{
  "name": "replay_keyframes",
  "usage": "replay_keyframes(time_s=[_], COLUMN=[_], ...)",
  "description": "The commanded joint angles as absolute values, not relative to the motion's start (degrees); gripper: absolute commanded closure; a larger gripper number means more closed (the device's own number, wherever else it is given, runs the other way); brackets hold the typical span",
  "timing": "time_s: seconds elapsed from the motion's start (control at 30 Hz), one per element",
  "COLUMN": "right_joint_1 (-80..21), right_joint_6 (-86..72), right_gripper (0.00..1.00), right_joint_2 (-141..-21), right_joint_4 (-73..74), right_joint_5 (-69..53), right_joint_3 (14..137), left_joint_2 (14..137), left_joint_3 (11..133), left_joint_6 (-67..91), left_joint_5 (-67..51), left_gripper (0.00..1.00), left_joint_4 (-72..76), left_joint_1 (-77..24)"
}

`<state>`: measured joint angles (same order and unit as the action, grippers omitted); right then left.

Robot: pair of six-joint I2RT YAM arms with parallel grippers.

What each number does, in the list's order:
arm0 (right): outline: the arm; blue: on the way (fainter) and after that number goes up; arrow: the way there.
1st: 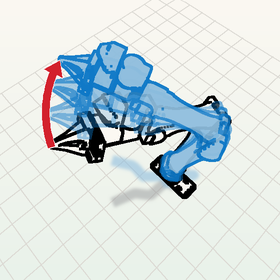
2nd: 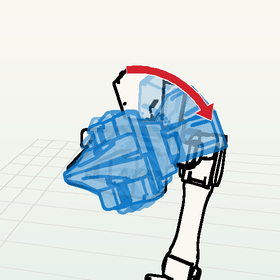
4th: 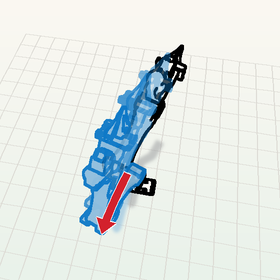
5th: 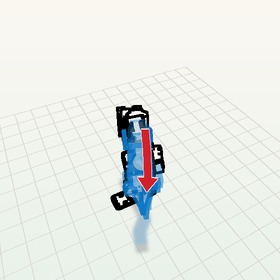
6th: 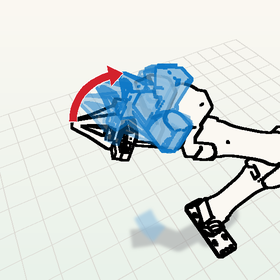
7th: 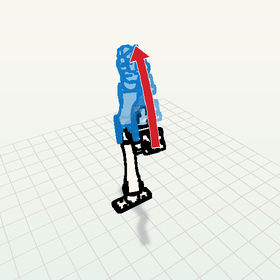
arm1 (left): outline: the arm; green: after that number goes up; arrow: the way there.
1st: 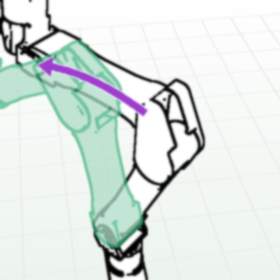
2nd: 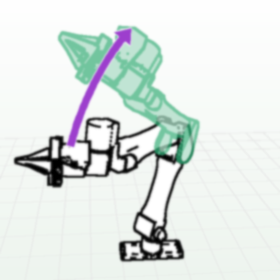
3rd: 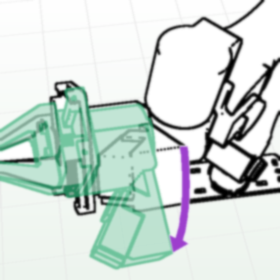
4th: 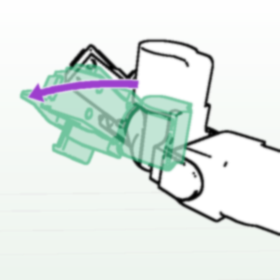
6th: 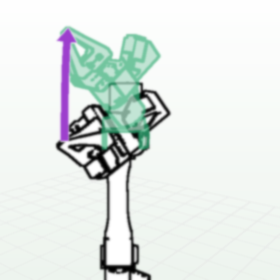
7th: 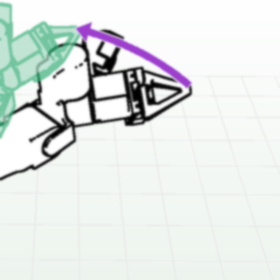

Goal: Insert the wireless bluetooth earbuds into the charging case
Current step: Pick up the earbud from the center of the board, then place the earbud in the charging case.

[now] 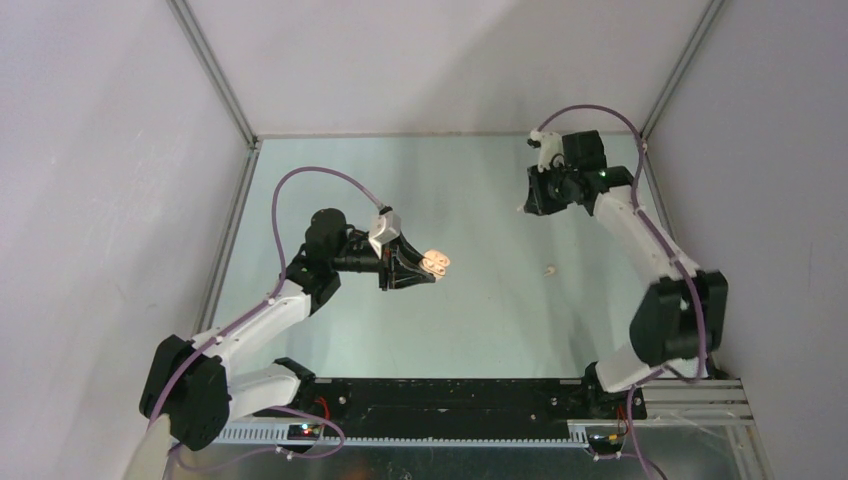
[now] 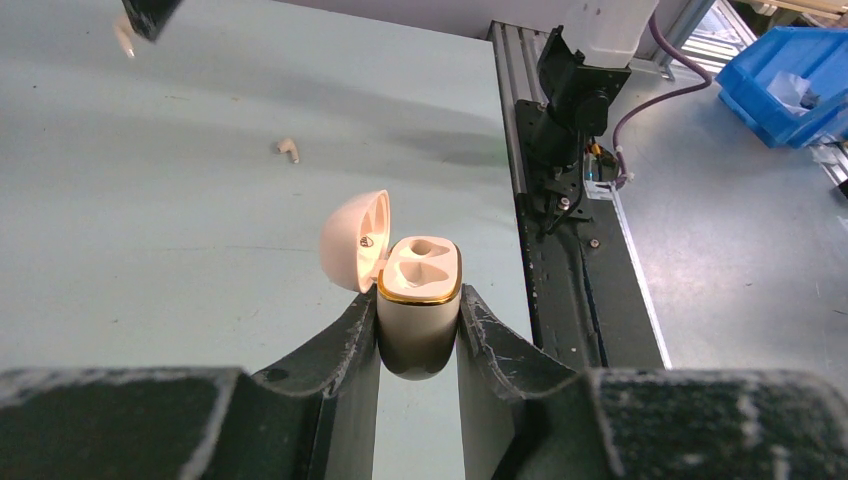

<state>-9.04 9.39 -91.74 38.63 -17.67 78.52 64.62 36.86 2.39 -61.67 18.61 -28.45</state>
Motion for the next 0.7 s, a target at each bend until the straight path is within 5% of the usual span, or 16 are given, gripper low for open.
replay_keyframes(time_s=[0.0, 0.3, 0.67], right_joint_1=[-14.62, -34.51, -52.15], right_joint_6=[13.34, 16.49, 20.55], right_gripper=[0.81, 0.8, 0.8], right_joint_2=[-81.3, -66.38, -68.22], right_joint_4=[37.0, 37.44, 35.17], right_joint_5=[-14.33, -1.44, 9.22], right_joint_3=[78.48, 78.55, 78.4], left_joint_2=[64.74, 65.72, 66.64], left_joint_3=[38.76, 38.91, 38.38], left_joint_6=[0.62, 2.5, 5.62], left_joint_5=[-61.8, -60.4, -58.3], left_gripper=[0.89, 0.89, 0.87], left_joint_4=[18.85, 20.1, 22.7], left_joint_1=[-28.95, -28.93, -28.85])
